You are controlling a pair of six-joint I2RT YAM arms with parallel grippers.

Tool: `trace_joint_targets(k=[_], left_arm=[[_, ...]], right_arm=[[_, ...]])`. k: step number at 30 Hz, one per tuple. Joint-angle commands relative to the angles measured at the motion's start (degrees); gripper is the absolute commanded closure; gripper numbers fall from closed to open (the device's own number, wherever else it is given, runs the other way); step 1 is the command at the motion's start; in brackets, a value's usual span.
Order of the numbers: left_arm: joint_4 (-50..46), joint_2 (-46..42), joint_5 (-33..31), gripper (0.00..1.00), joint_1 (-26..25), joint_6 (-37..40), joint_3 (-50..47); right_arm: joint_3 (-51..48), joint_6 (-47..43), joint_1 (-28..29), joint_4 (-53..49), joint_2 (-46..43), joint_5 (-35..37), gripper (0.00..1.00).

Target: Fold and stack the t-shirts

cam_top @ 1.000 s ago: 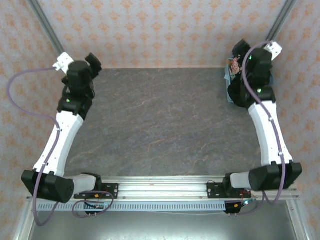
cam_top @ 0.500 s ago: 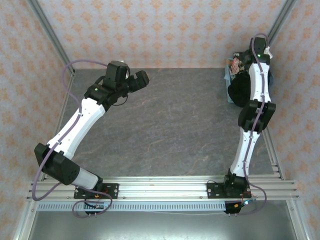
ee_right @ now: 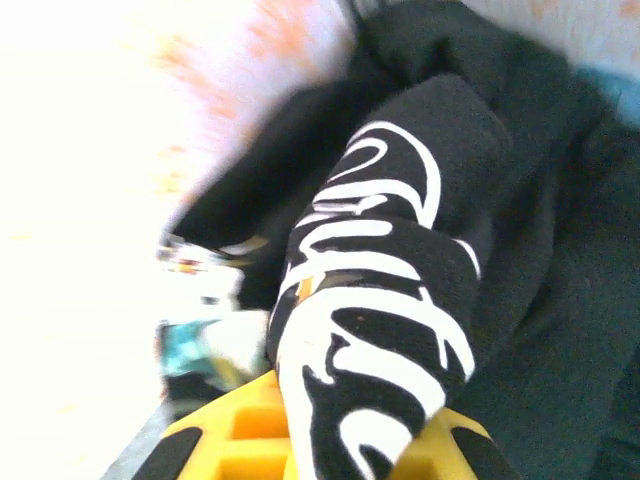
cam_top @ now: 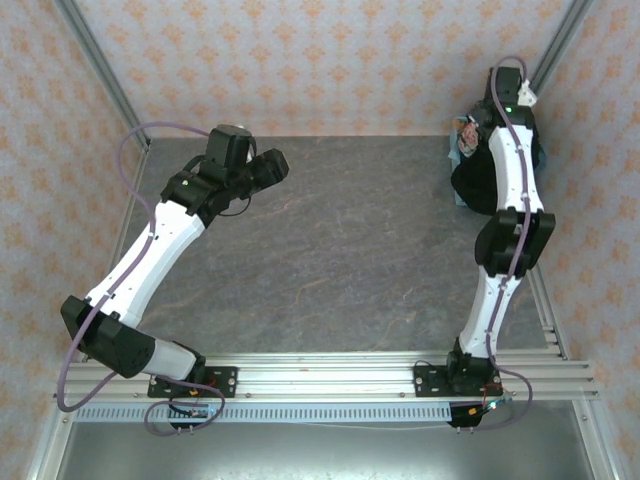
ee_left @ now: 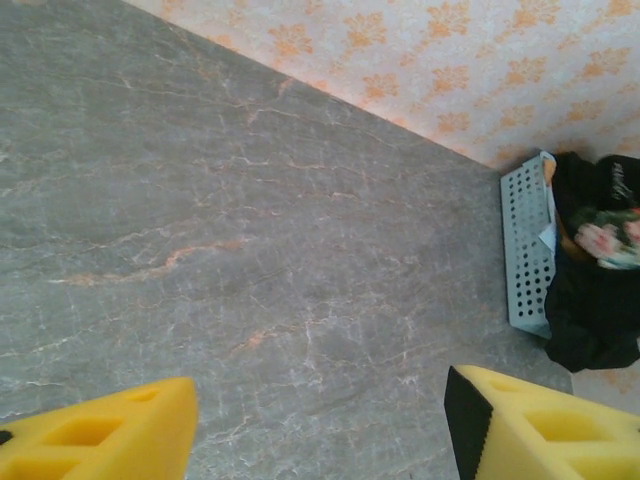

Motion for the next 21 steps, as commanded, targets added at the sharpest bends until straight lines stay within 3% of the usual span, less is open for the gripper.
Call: trace_joint_targets(k=[1, 5, 10, 14, 15, 17, 18, 21], left_arm=[[-4.28, -0.42, -4.76, 0.35, -0.09, 1.03, 0.28], [-8.12, 0.57, -9.62, 0.37, 0.02, 2.42, 2.96], [-13.13, 1.12, -13.77, 0.35, 1.23, 2.51, 6.28], [-16.40, 0.10, -14.26, 0.30, 3.25, 1.98, 6.75], [-16.99, -0.63, -14.18, 0.28, 3.76, 1.88, 6.25], [-17.82, -2.38, -13.79, 0.26, 4.62, 1.78, 4.79], [-18.11, -3.37, -13.01, 0.26, 5.00, 1.86, 3.74], [-19.15, -6.08, -10.47, 0.25, 5.54, 2.29, 0.12]], right_arm=[[-0.01, -3.63, 4.27, 6.51, -13.69, 7.44, 1.00], [3.37, -6.68, 10.83, 6.13, -19.44, 9.03, 1.00], [12.33, -6.44, 23.37, -4.56, -18.06, 14.97, 1.00], [5.97, 0.05, 33.31, -8.78, -15.94, 14.84, 1.00], [2.11, 1.37, 35.90, -7.04, -15.36, 12.15, 0.93], [-3.22, 3.33, 39.79, -2.41, -12.90, 3.24, 0.62], [-3.64, 3.69, 41.66, -0.78, -10.53, -2.37, 0.51], [3.62, 3.90, 45.88, -5.71, -1.90, -10.59, 0.38]])
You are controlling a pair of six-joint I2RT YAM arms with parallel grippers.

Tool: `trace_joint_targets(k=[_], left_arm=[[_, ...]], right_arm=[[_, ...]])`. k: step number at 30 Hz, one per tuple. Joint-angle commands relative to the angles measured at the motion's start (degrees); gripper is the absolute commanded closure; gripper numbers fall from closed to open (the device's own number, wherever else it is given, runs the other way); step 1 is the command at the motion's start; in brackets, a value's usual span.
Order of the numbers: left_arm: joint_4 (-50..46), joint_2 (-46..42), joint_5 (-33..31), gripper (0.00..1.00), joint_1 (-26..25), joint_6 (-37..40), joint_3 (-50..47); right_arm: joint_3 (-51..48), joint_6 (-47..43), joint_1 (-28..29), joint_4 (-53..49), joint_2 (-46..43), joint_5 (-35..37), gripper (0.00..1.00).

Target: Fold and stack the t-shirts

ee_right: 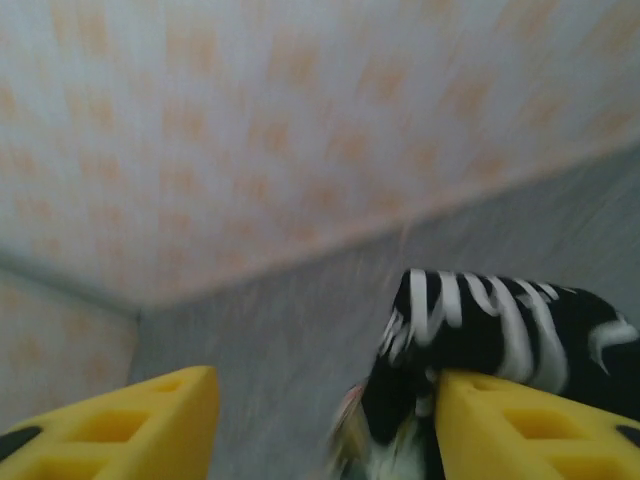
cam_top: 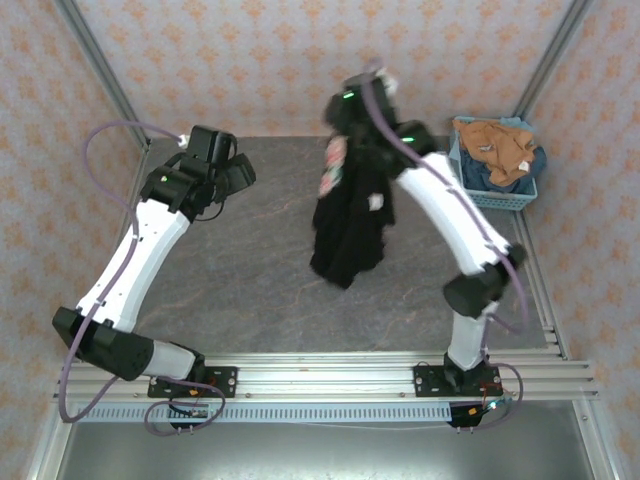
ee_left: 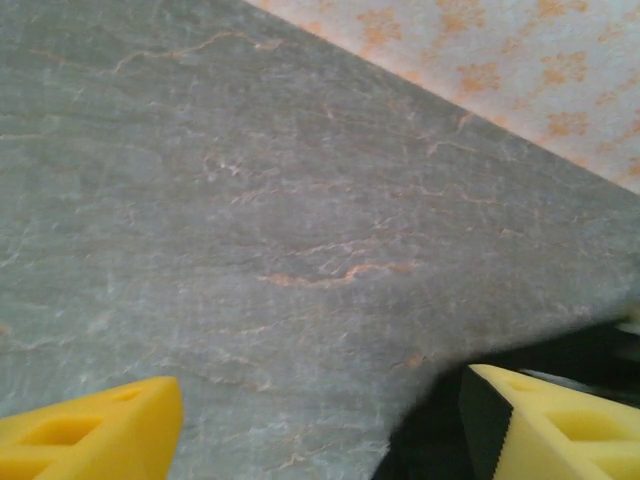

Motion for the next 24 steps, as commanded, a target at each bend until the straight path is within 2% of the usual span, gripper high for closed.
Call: trace_joint_targets(k=[1, 5, 7, 9, 13, 16, 19, 24], left_arm=[[-4.91, -4.18, 2.48, 0.25, 0.45, 0.62, -3.65], [-3.63, -6.43, 10.91, 0.24, 0.28, 1.41, -10.73], [-1.94, -6.88, 14.67, 0.24, -1.02, 1.89, -14.48], [-0.26, -6.51, 15.42, 0.22, -3.90, 2.62, -16.69], [1.61, -1.36, 11.09, 0.15, -10.38, 4.44, -16.92], [2.34, 5.82, 7.25, 0.09, -13.67, 6.43, -12.80], [2.03, 14.66, 2.30, 0.05, -17.94, 11.07, -5.93], [-3.45, 29.86, -7.72, 0.01, -23.68, 17.77, 7.36]], right_arm=[[4.53, 2.18, 3.86, -5.00, 6.85, -12.51, 0.37], [-2.84, 2.50, 3.61, -3.12, 3.71, -11.57, 0.33], [-11.78, 3.51, 1.75, -1.00, -0.68, -10.68, 0.34], [-22.40, 5.82, -1.09, 1.96, -5.56, -10.83, 0.37], [-45.04, 11.57, -8.97, 10.16, -15.51, -14.90, 0.40], [-54.41, 14.41, -14.55, 12.72, -18.41, -20.68, 0.40], [-58.50, 15.68, -17.73, 13.86, -18.23, -24.86, 0.37], [-60.14, 19.22, -20.28, 16.30, -15.31, -27.52, 0.35]])
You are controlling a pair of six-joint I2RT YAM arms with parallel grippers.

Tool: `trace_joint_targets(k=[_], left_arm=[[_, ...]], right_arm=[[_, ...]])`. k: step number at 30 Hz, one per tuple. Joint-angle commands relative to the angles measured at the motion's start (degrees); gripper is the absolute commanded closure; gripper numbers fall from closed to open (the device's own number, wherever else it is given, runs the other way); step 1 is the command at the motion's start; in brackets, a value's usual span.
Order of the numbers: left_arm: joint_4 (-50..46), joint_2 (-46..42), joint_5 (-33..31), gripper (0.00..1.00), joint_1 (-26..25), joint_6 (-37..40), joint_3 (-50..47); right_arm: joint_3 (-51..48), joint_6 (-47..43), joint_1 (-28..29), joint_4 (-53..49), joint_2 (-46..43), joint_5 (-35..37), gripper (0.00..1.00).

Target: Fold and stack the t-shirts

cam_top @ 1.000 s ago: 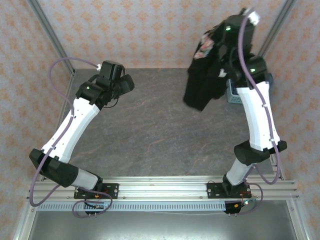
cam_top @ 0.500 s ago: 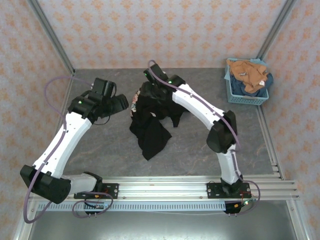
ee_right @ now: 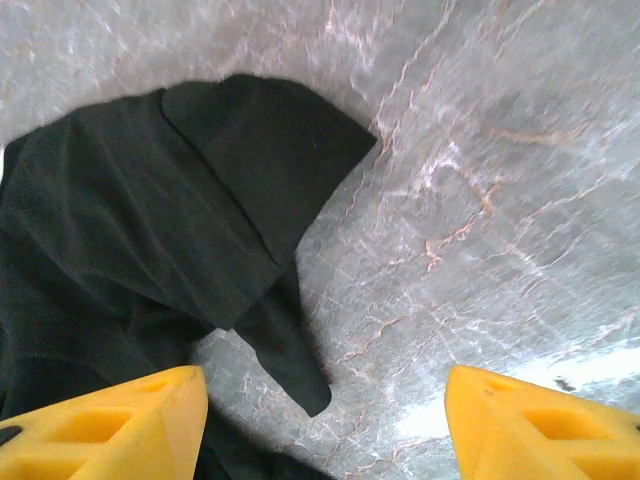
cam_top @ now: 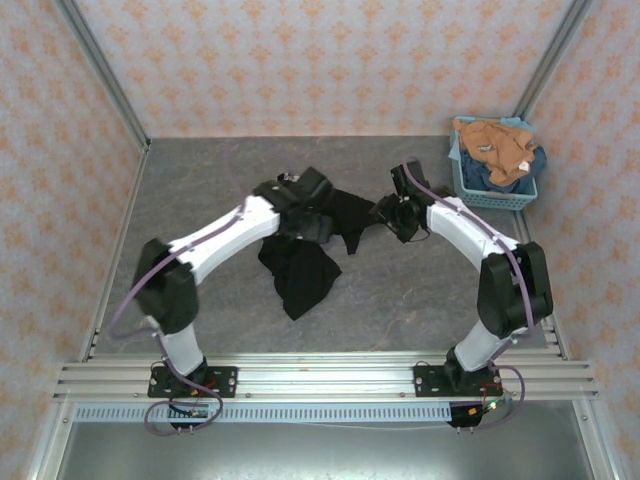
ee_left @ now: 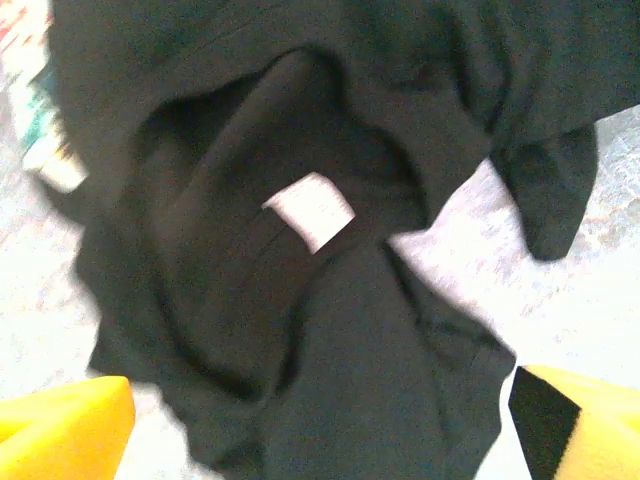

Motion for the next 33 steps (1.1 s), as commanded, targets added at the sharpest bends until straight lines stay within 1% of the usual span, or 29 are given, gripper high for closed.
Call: trace_joint_targets(k=[1, 5, 7, 10, 12, 13, 14, 16, 17, 19, 20, 21, 22, 25, 30, 33], left_arm=[[-3.67, 7.29, -10.67, 0.00, -3.34, 7.77, 7.74], [-1.54, 15.02, -15.35, 0.00, -5.61, 11.92, 13.15], [-3.02, 19.99, -20.26, 0.00, -5.82, 11.80, 17.12], [-3.19, 25.18, -24.88, 0.00, -5.73, 12.00, 20.46], [-3.14, 27.90, -26.29, 0.03, -5.64, 12.38, 22.98], [-3.19, 29.38, -27.04, 0.08, -5.55, 12.61, 24.34], [-3.13, 30.54, -27.56, 0.13, -5.49, 12.86, 25.45], [-2.87, 32.76, -27.50, 0.27, -5.25, 13.63, 27.64], [-2.88, 33.82, -27.42, 0.37, -4.94, 13.69, 28.53], [-3.17, 34.91, -25.86, 0.62, -4.02, 13.33, 29.73], [-3.37, 34.93, -24.87, 0.80, -3.34, 12.89, 29.97], [-3.36, 34.47, -24.57, 0.94, -2.98, 12.49, 29.91], [-3.32, 33.73, -24.53, 1.00, -2.68, 12.23, 29.85], [-2.94, 28.83, -24.53, 1.00, -2.48, 11.79, 30.07], [-2.20, 15.96, -21.06, 1.00, -2.54, 9.72, 29.77], [-4.11, 8.84, -21.97, 1.00, -2.48, 8.62, 28.25]], right_arm=[[-0.63, 4.66, -1.82, 5.18, 1.97, -3.84, 0.35], [-1.75, 8.53, -5.08, 6.96, 3.42, -4.96, 0.35], [-2.56, 9.74, -6.87, 7.31, 3.20, -5.97, 0.35], [-3.04, 8.86, -8.30, 6.08, 1.69, -6.10, 0.35], [-3.49, 8.05, -8.58, 4.93, 0.49, -6.13, 0.35], [-3.86, 7.91, -8.62, 4.46, -0.21, -6.03, 0.35], [-4.42, 7.89, -8.64, 4.32, -0.75, -6.10, 0.35], [-5.81, 8.20, -8.65, 4.26, -1.94, -6.30, 0.35], [-6.54, 8.33, -8.72, 4.15, -2.58, -6.18, 0.35], [-7.58, 8.34, -8.80, 3.98, -3.54, -6.04, 0.35], [-7.79, 8.13, -8.81, 3.65, -3.94, -5.93, 0.35], [-7.81, 7.80, -8.87, 3.25, -4.37, -5.74, 0.35], [-7.76, 7.44, -8.83, 2.86, -4.62, -5.56, 0.36], [-6.92, 5.79, -8.86, 1.48, -5.55, -4.14, 0.37], [-4.52, 2.19, -8.84, -0.16, -5.88, -1.28, 0.38], [-2.72, 0.81, -8.84, -0.10, -4.78, -1.09, 0.38]])
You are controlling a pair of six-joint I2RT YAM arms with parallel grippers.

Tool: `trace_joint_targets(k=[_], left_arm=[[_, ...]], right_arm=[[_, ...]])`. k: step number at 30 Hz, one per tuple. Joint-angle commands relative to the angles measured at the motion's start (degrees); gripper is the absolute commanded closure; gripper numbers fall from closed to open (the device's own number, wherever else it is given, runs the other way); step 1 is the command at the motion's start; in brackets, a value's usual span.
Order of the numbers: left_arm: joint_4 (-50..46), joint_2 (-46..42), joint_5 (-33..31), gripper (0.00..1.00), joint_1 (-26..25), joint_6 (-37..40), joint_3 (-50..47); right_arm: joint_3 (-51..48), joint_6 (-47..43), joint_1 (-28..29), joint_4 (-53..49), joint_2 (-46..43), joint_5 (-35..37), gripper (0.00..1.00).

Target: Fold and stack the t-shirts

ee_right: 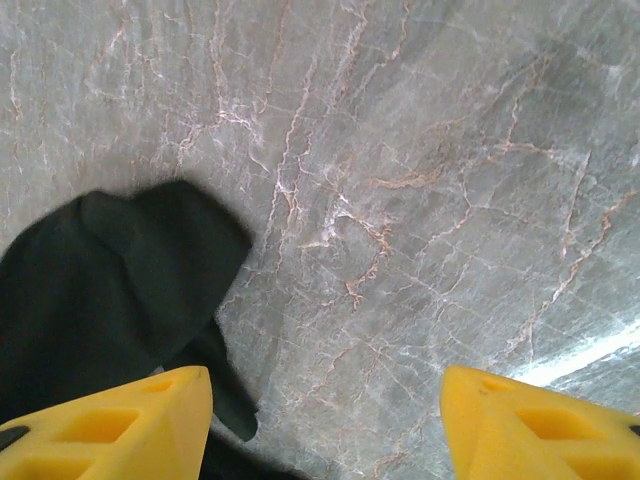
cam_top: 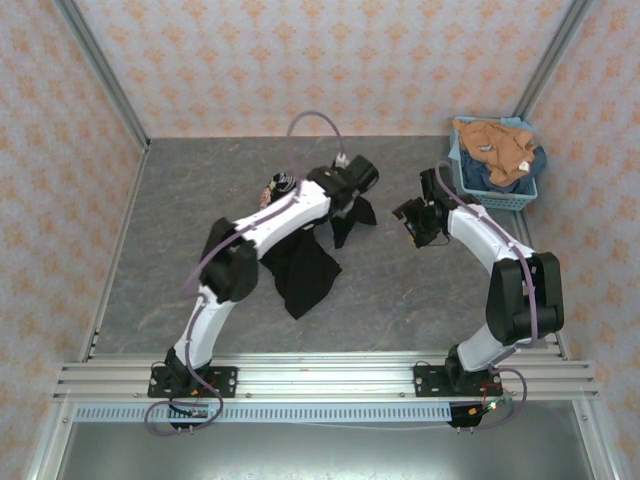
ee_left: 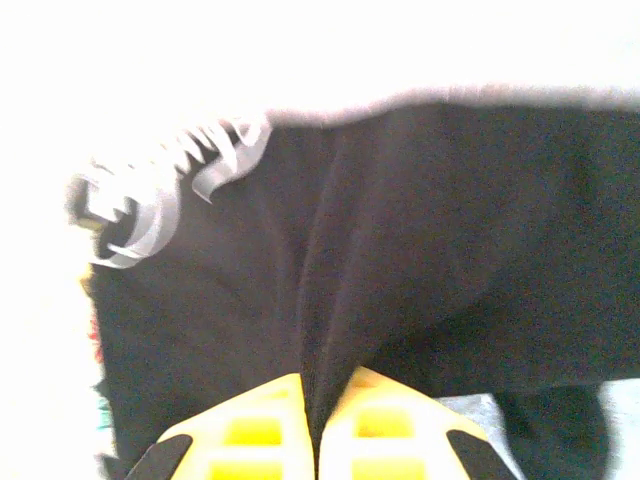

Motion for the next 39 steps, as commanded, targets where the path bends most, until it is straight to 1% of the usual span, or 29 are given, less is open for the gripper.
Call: trace_joint_targets(k=[1, 4, 7, 10, 12, 13, 15, 17, 20, 23, 28, 32, 36, 38, 39], left_arm=[[-2.84, -13.11, -1.23, 1.00, 0.02, -2.83, -0.73], [-3.17, -22.39, -1.92, 1.00, 1.18, -4.33, -5.42], [-2.31, -32.98, -5.43, 1.00, 3.27, -6.49, -11.10], [-1.31, -44.45, -10.90, 1.00, 6.49, -9.26, -18.18], [0.91, -51.94, -12.94, 1.00, 9.18, -9.76, -24.84], [1.62, -54.66, -12.52, 1.00, 10.82, -9.97, -27.59], [0.41, -58.58, -9.01, 1.00, 15.27, -11.69, -31.69], [-0.50, -61.41, -8.92, 1.00, 16.98, -12.80, -35.03], [-0.06, -65.43, -9.96, 1.00, 17.44, -13.79, -40.19], [-0.38, -68.08, -10.94, 1.00, 17.48, -14.42, -43.90], [-1.84, -69.36, -9.95, 1.00, 17.66, -14.44, -46.28], [-1.66, -69.32, -8.80, 1.00, 17.66, -14.04, -46.15], [-1.79, -67.86, -7.60, 1.00, 17.66, -14.08, -44.21], [-1.44, -66.83, -6.29, 1.00, 17.66, -14.08, -43.36], [-1.33, -66.42, -5.72, 1.00, 17.66, -14.26, -43.00]], right_arm=[[3.54, -3.14, -0.08, -1.46, 0.10, 2.34, 0.38], [5.12, -3.74, 0.42, -0.43, 1.62, 1.88, 0.38], [7.04, -4.55, 2.54, 0.23, 3.33, 1.93, 0.38], [9.73, -4.79, 6.50, 1.35, 6.05, 1.52, 0.38], [11.94, -4.14, 9.96, 2.72, 8.53, 1.27, 0.37], [13.03, -3.51, 11.51, 3.54, 9.72, 1.12, 0.36], [15.56, -1.37, 15.12, 5.45, 13.22, 0.31, 0.34], [17.35, 2.26, 17.79, 8.47, 17.00, -1.53, 0.33], [18.72, 8.86, 20.89, 15.62, 22.45, -4.16, 0.33], [21.28, 14.00, 23.24, 21.36, 26.75, -5.10, 0.33], [27.10, 19.73, 27.05, 23.63, 32.90, -6.44, 0.33], [25.63, 24.89, 30.10, 24.90, 34.40, -8.22, 0.33], [23.14, 24.34, 31.81, 16.07, 31.00, -6.34, 0.34], [23.66, 20.41, 32.11, 6.44, 27.69, -2.09, 0.34], [23.91, 18.77, 32.12, 3.31, 26.42, -0.49, 0.34]])
